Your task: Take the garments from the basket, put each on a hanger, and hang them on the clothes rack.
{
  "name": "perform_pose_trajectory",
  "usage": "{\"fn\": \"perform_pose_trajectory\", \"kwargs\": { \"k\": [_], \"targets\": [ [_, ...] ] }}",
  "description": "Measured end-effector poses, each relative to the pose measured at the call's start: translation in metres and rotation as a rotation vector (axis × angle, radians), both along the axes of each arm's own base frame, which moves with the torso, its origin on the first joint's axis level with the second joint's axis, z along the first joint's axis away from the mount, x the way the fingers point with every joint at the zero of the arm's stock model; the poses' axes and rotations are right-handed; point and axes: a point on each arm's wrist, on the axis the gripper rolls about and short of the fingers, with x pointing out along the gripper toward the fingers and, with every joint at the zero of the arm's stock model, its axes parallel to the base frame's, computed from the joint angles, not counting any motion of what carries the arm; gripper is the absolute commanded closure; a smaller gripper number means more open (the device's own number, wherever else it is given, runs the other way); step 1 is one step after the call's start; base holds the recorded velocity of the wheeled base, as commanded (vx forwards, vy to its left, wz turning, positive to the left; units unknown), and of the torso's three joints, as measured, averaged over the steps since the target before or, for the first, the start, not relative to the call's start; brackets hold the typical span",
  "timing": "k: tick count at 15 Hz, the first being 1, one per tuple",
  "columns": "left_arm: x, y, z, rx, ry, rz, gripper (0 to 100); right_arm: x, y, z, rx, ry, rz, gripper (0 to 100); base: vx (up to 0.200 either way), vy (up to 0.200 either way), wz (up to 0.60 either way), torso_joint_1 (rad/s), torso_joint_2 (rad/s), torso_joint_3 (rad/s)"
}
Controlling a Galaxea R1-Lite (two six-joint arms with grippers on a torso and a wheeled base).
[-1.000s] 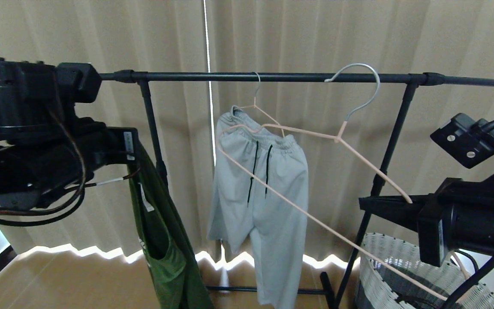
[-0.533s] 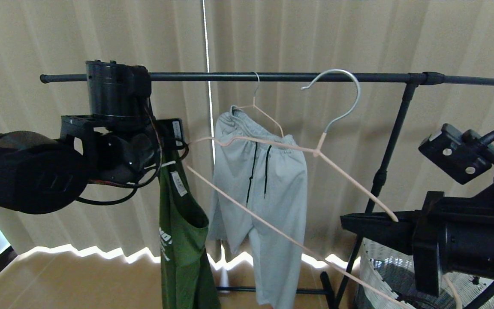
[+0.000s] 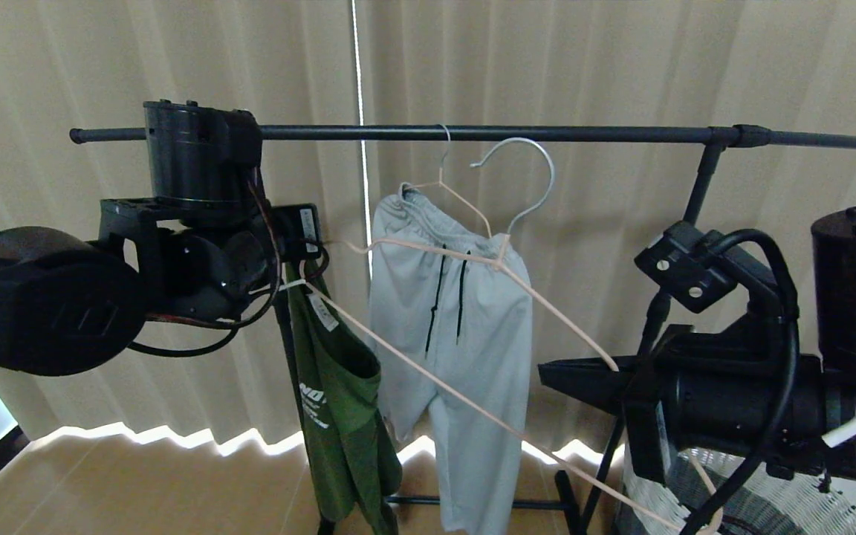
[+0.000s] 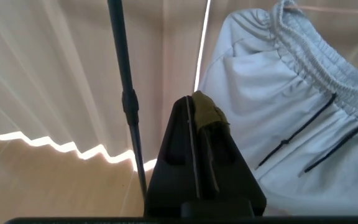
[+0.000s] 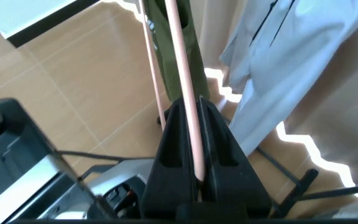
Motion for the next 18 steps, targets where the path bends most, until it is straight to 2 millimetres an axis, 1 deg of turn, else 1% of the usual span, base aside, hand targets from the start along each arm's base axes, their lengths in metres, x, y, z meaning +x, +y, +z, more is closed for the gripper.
{"fn": "perform_pose_trajectory", "kwargs": {
  "k": [4,9,13,15,18],
  "targets": [
    [-0.003,0.001,-0.003,0.005,0.008,-0.003,100,0.009,0.006,-0.005,-0.015,0.014,-0.011,100,0.0,0.0,0.0,0.0,0.0,0.0],
    [-0.009,0.0,-0.004,0.01,0.016,-0.014,100,0.029,0.016,-0.003,0.013,-0.007,-0.036,100,0.0,0.0,0.0,0.0,0.0,0.0],
    [-0.017,-0.002,-0.003,0.01,0.013,-0.029,100,0.04,0.029,-0.016,0.032,0.038,-0.059,100,0.0,0.0,0.0,0.0,0.0,0.0],
    [-0.019,0.0,0.0,0.005,0.005,-0.028,100,0.037,0.038,-0.022,0.029,0.077,-0.042,100,0.0,0.0,0.0,0.0,0.0,0.0],
    [-0.018,0.003,0.001,0.002,0.001,-0.017,100,0.024,0.05,-0.026,0.023,0.1,0.009,100,0.0,0.0,0.0,0.0,0.0,0.0]
  ]
}}
